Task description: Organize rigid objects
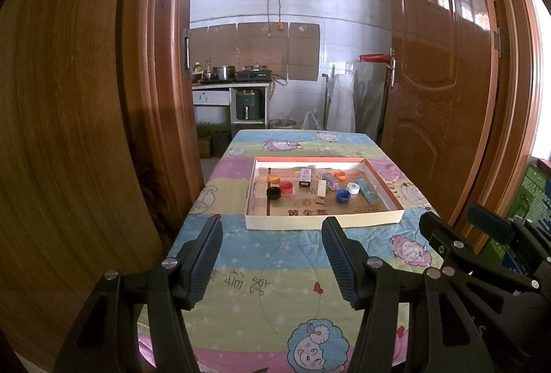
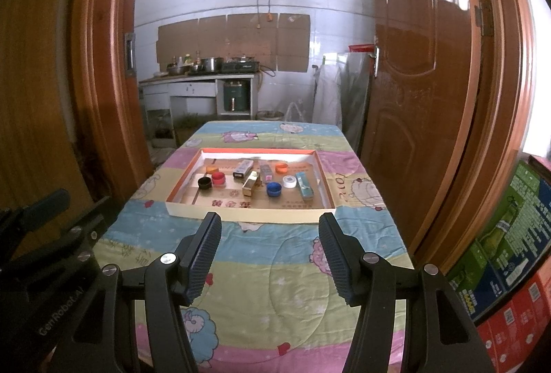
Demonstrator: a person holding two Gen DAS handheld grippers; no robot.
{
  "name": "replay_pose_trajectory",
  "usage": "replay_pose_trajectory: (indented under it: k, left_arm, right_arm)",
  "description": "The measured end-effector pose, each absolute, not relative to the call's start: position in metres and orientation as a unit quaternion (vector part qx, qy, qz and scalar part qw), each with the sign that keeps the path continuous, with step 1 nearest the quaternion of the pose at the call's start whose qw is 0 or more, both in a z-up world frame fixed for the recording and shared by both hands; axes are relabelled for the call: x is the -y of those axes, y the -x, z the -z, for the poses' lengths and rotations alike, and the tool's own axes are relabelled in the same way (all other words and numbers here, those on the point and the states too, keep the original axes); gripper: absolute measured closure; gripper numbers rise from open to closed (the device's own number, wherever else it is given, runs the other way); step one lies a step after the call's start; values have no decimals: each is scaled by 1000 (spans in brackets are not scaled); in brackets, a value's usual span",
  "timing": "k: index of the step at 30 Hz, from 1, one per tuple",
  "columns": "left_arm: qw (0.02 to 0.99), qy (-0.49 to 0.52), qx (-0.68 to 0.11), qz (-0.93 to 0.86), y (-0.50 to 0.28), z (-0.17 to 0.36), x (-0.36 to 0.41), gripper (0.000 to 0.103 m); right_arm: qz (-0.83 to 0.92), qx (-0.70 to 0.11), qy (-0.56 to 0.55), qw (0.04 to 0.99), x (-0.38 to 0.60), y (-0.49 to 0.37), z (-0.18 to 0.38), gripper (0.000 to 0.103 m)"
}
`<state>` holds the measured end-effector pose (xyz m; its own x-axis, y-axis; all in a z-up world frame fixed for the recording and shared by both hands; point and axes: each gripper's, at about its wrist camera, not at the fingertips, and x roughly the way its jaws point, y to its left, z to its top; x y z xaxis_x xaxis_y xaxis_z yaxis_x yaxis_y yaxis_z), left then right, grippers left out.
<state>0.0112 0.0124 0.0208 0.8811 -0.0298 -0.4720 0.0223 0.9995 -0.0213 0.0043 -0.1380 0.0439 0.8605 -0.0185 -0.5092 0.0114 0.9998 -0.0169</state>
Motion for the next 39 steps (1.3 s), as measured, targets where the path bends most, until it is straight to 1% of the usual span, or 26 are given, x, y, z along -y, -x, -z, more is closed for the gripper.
replay_pose_trajectory:
  k: [39]
  left_arm:
    - [970, 6, -243, 16, -6, -18, -13, 43]
  right_arm:
    - [8, -264, 9, 965, 136, -4, -44, 42]
